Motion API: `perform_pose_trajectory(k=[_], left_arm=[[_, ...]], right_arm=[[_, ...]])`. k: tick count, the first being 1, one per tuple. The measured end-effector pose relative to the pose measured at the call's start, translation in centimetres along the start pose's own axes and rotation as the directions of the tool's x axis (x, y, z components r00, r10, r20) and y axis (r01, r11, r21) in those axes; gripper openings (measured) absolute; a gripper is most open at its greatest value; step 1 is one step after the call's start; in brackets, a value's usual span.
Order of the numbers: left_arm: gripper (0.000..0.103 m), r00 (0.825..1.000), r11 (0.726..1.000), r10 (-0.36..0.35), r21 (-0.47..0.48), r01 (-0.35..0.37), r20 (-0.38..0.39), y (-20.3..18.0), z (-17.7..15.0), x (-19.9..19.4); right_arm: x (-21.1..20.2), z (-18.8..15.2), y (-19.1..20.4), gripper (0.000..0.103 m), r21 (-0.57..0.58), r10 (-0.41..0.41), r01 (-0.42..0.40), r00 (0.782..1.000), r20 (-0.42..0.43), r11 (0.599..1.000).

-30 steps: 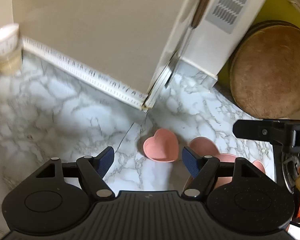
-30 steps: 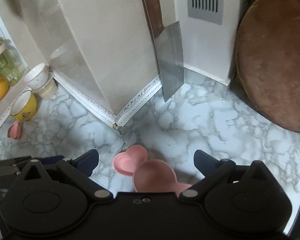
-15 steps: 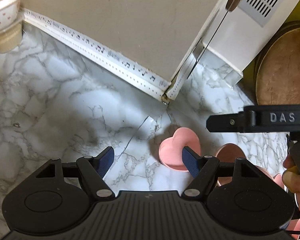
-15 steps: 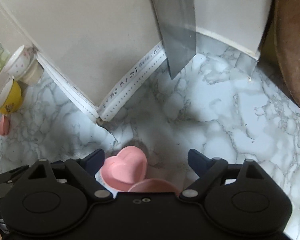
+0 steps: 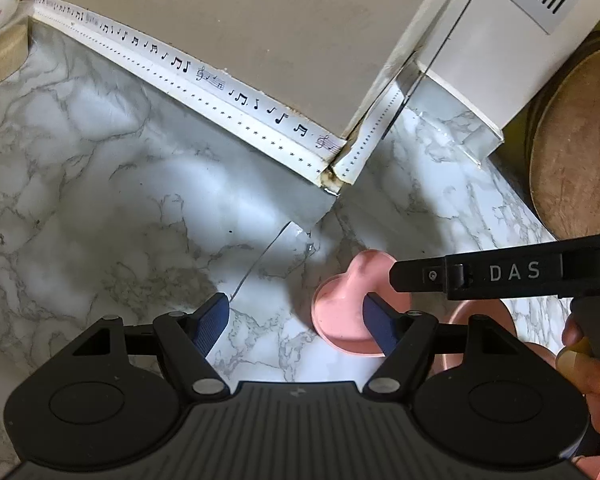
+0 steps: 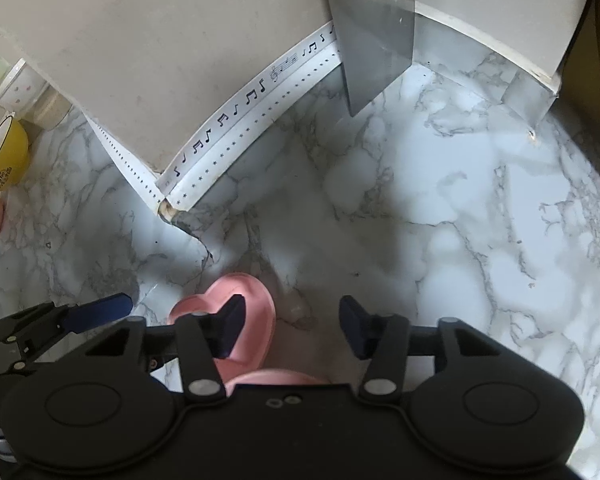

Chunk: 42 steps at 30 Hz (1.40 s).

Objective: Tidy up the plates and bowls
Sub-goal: 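Close both grippers on the rim of the heart-shaped dish, then lift the heart-shaped dish with both grippers and carry it over the pink bowl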

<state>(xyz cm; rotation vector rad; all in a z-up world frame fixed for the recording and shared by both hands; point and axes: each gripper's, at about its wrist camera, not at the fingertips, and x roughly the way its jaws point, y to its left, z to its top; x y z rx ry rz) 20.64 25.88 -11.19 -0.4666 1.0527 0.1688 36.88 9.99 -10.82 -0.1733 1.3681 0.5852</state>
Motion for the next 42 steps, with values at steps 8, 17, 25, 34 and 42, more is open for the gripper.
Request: perform_pose_trajectory(k=[8,17,25,34,42], left_arm=[[0.047,1.000,1.000,-0.002,-0.001,0.002,-0.023,-0.2,0.0,0.8],[0.017,1.000,1.000,0.003,0.026,-0.003,-0.019,-1.0,-0.3,0.7],[0.007,1.000,0.999,0.009,0.035,-0.009,-0.004,-0.5,-0.4,0.7],[0.006,0.999,0.999,0.018,0.050,-0.020,0.039,0.1,-0.1,-1.4],[0.006,0.996,0.997,0.003,0.076,-0.010,0.087,0.0,0.3,-4.3]], right_arm=[[0.4,0.2,0.6,0.024,-0.022,0.012,-0.012,1.000,0.001,1.000],[0.8,0.0,2.0,0.004,-0.081,-0.006,0.006,1.000,0.001,0.997],[0.5,-0.3,3.4,0.003,-0.120,-0.023,0.027,0.999,0.029,0.992],[-1.2,-0.2,5.2,0.003,-0.130,-0.013,0.024,0.996,0.088,0.991],[-4.5,-0.9,5.8,0.003,-0.108,0.003,0.013,0.989,0.150,0.994]])
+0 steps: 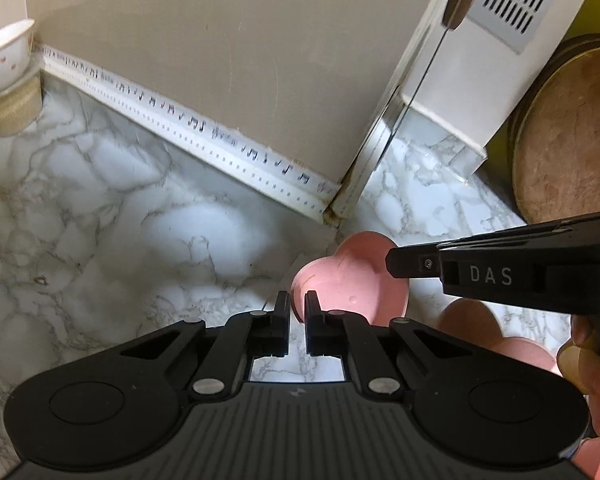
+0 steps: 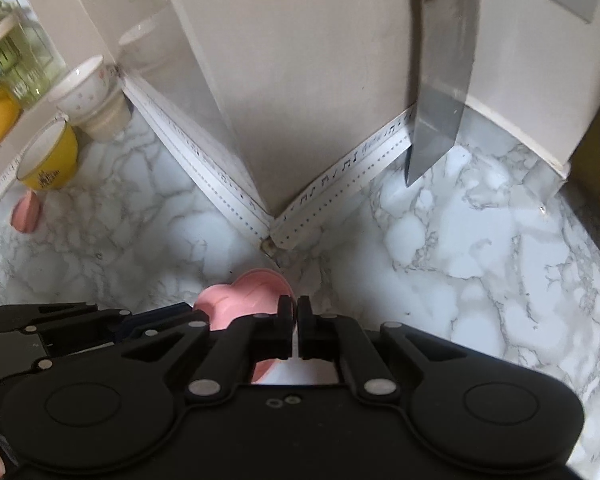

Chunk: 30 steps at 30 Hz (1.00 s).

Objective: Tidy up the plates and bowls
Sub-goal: 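Lift the heart-shaped dish with both grippers and carry it over the pink bowl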

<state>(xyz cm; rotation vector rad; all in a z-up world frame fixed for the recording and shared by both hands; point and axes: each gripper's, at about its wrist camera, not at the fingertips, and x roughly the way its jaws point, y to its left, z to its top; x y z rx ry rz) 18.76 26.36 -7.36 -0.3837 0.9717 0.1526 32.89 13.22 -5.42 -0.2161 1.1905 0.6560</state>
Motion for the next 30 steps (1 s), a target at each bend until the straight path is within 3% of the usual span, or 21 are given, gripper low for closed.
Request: perform_pose_trajectory(k=[17,30], left_arm=[[0.006,0.989,0.978,-0.140,0.166,0.130,0.052,-5.4,0.3,-7.8],[0.006,0.971,0.921,-0.238,0.314,0.232,-0.017,-11.7,-1.7,-10.2]], right_arm=[[-10.2,-4.9,-2.3,0.003,0.167,-0.032,0.009,0.990,0.137,0.986],[-15.9,-11.1,-5.3,0.003,0.309,-0.132,0.074,0.976,0.171,0.948]])
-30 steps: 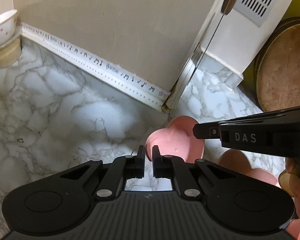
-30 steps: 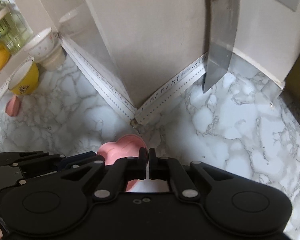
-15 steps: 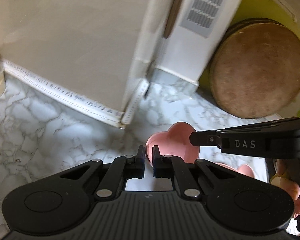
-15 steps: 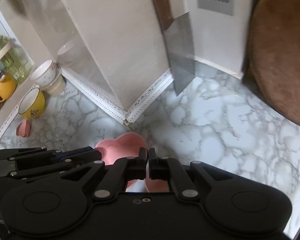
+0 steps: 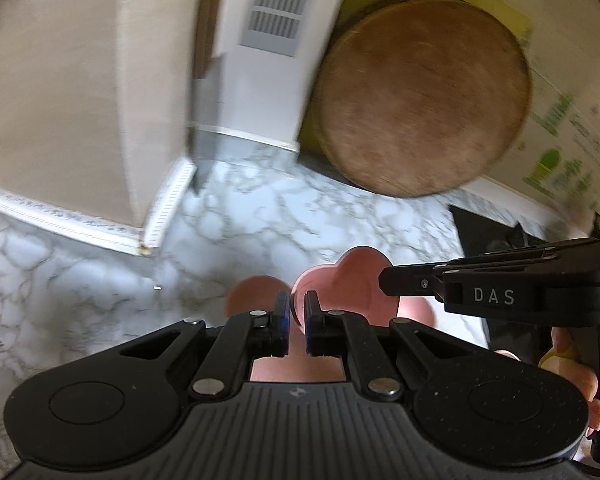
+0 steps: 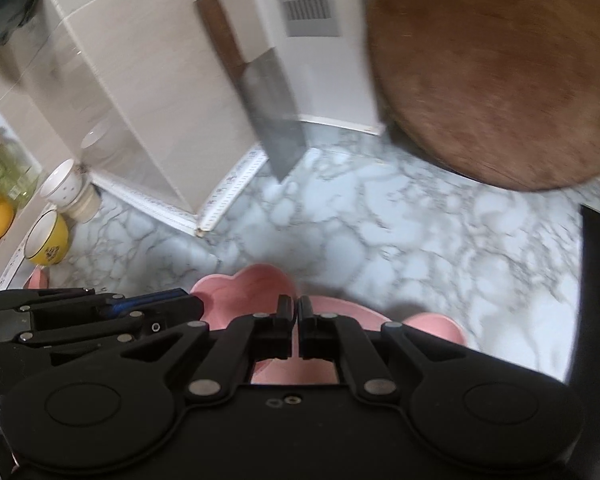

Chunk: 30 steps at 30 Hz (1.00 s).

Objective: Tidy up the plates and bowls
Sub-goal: 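Lift the heart-shaped dish with both grippers and carry it over the pink bowl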

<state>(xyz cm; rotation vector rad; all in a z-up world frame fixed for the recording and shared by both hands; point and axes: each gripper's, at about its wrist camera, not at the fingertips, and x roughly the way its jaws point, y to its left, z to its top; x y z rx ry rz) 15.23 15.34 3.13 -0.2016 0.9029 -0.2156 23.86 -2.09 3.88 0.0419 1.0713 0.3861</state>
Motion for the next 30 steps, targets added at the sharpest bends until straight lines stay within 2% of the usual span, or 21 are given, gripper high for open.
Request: perform_pose_trajectory(k=[14,30], left_arm=[[0.006,0.989,0.979,-0.133,0.144,0.141,-0.065,-7.0,-0.7,1.8],[0.007,0.964,0.938,-0.198,0.253,0.239,-0.175,-12.9,-2.7,4.8]], right_arm=[[-4.4,-3.9,-6.3,0.003,0.173,-0.096,0.090,0.995,0.028,0.981],[-7.0,-8.6,-10.9,0.004,0.314,-0.170,0.160,0.985,0.004,0.936]])
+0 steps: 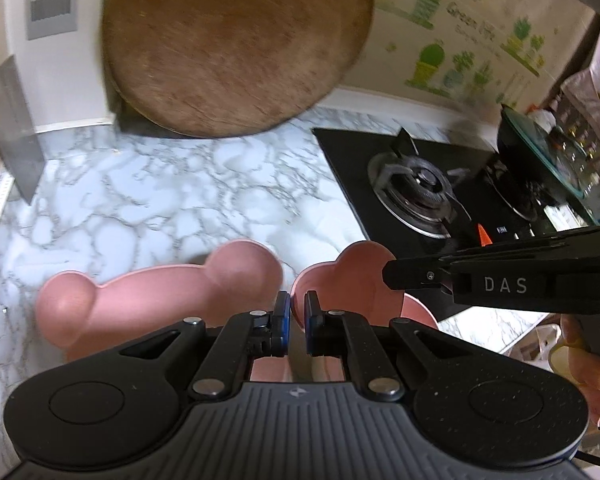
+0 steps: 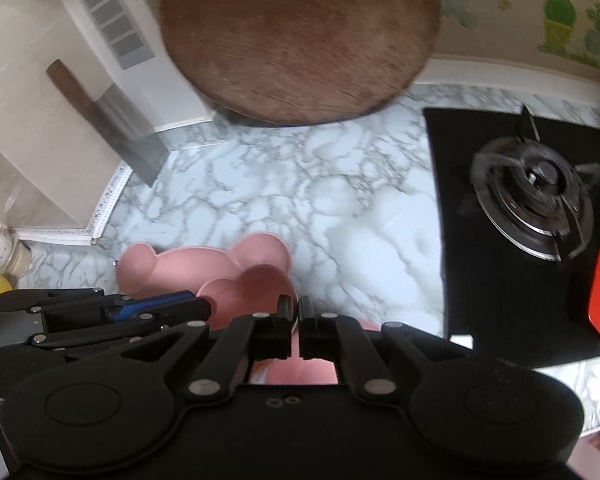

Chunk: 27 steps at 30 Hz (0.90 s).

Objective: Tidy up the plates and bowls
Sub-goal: 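Lift the heart-shaped dish with both grippers and carry it over the pink bowl, then lower the heart-shaped dish into the pink bowl and open both grippers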

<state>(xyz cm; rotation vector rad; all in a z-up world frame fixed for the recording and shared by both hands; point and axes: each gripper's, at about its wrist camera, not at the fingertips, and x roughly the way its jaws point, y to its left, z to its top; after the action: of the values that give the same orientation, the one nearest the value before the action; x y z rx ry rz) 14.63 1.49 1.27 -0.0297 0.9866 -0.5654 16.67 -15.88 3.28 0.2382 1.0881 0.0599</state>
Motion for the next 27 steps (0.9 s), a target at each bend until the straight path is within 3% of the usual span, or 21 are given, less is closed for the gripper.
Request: perform_pose_trajectory(k=[12,27], left_arm=[[0.007,0.995,0.995,-0.041,0.082,0.048,-0.094,-3.5,-1.2,3.8],[0.007,0.985,0.985,-0.004,0.168,0.033,-0.171,-5.5,-3.2,6.9]], right_arm=[[0.2,-3.4,-4.4,0.004,0.108,-0.041,0.046,0.998,-0.044,0.993],[2.2,-5.4,-5.4,0.004,0.080,-0.083,0.090,0.993,-0.086,0.993]])
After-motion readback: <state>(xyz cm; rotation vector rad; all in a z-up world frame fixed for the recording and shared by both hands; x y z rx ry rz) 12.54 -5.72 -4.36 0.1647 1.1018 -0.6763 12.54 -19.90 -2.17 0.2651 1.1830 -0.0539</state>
